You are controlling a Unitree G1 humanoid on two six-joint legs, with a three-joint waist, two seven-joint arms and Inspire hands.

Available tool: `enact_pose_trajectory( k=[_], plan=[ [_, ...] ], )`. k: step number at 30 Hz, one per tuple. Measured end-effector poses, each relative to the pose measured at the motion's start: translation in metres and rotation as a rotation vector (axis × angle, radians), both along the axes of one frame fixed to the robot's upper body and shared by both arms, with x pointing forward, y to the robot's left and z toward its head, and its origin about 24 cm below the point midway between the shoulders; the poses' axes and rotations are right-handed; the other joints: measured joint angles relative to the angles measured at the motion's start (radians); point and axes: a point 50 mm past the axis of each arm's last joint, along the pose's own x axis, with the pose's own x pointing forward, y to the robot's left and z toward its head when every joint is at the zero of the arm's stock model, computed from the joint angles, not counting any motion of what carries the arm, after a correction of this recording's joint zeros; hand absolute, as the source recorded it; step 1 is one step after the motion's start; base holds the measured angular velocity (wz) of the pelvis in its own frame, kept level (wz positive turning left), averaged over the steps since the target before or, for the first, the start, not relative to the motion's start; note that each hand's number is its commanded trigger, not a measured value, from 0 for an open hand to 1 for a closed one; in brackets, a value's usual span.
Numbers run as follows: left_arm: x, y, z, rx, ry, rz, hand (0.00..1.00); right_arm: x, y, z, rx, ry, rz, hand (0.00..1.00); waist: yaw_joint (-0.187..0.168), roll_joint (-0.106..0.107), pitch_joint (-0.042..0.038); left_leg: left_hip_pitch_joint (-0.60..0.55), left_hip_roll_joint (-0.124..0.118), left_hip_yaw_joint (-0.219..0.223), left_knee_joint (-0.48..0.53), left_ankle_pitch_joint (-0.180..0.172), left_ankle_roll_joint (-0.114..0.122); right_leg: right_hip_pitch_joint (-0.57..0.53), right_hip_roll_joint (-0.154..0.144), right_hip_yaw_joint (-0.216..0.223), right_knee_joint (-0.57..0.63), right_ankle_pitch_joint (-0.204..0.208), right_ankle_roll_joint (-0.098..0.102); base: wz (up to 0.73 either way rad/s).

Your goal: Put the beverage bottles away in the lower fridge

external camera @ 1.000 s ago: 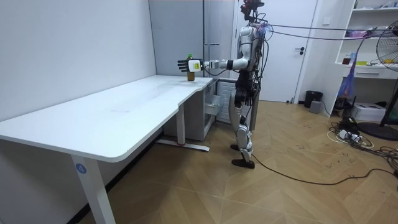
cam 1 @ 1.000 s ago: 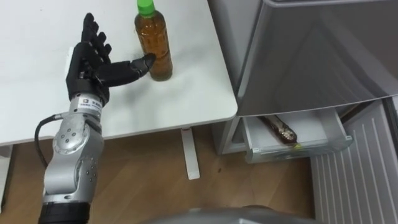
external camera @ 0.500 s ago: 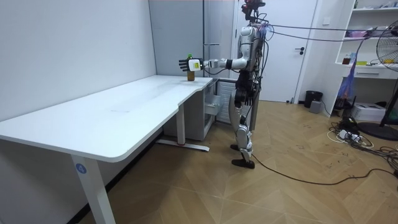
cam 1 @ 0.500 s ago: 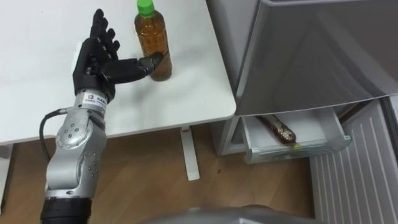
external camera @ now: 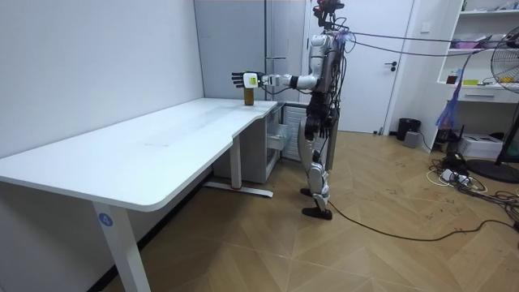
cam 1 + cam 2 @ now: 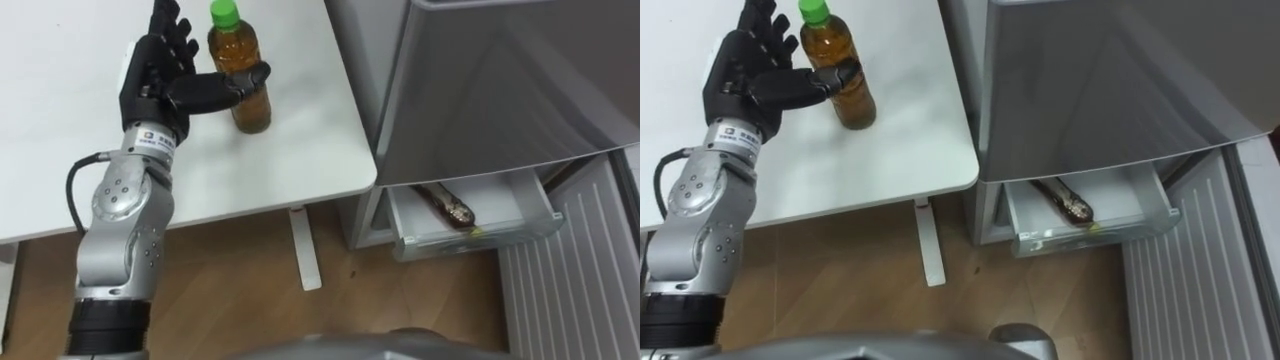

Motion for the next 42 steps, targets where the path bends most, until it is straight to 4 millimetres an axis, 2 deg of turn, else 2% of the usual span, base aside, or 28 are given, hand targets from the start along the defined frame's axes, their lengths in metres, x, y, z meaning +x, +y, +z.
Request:
enact_pose_trajectory(
  k=[9, 13, 21, 24, 32, 40, 41, 42],
  plan=[
    [0.000, 0.000, 0.000, 0.021, 0.000, -0.004, 0.00, 0.000, 0.001, 0.000, 0.037, 0.008, 0.018, 0.00, -0.002, -0.005, -0.0004, 0.006, -0.002, 0.011, 0.001, 0.000, 0.000, 0.000, -0.001, 0.012, 0.000, -0.001, 0.001, -0.03],
    [0.000, 0.000, 0.000, 0.036, 0.001, -0.004, 0.00, -0.001, 0.002, 0.000, 0.044, 0.012, 0.022, 0.00, -0.003, -0.014, -0.0022, 0.006, -0.002, 0.012, 0.007, 0.000, 0.000, 0.002, -0.002, 0.012, 0.001, -0.001, 0.001, 0.00],
    [0.005, -0.001, -0.001, 0.029, 0.004, -0.021, 0.00, 0.000, -0.001, 0.001, 0.036, -0.008, -0.031, 0.00, -0.008, -0.019, -0.0017, 0.005, -0.002, 0.016, 0.007, 0.000, 0.000, 0.002, -0.001, 0.013, 0.001, -0.001, 0.002, 0.00],
    [0.009, -0.001, -0.003, 0.024, 0.016, -0.021, 0.00, 0.000, -0.001, 0.001, 0.036, -0.008, -0.030, 0.00, -0.012, -0.017, -0.0027, 0.006, 0.001, 0.015, -0.001, 0.000, 0.000, 0.001, 0.002, 0.012, 0.001, -0.001, 0.001, 0.00],
    [0.014, -0.001, -0.009, 0.027, 0.045, -0.025, 0.00, 0.003, -0.002, 0.001, 0.034, -0.012, -0.028, 0.00, -0.037, 0.006, -0.0012, 0.006, 0.007, 0.017, -0.002, 0.000, 0.000, -0.001, 0.004, 0.013, 0.002, 0.000, 0.001, 0.00],
    [0.014, -0.001, -0.010, 0.028, 0.054, -0.028, 0.00, 0.003, -0.003, 0.001, 0.028, -0.003, 0.007, 0.00, -0.039, 0.010, -0.0025, -0.001, 0.008, 0.024, -0.002, 0.000, 0.000, -0.014, 0.004, 0.018, 0.007, -0.001, 0.000, -0.01],
    [0.013, -0.001, -0.011, 0.028, 0.060, -0.029, 0.62, 0.003, -0.003, 0.001, 0.028, -0.002, 0.008, 0.00, -0.039, 0.010, -0.0023, -0.002, 0.008, 0.025, -0.002, 0.000, 0.000, -0.016, 0.004, 0.020, 0.010, -0.001, -0.001, -0.04],
    [0.013, -0.001, -0.011, 0.028, 0.064, -0.031, 0.76, 0.003, -0.003, 0.001, 0.028, -0.002, 0.008, 0.00, -0.039, 0.010, -0.0024, -0.001, 0.008, 0.026, -0.002, 0.000, 0.000, -0.016, 0.004, 0.021, 0.012, -0.002, -0.001, 0.00]
  ],
)
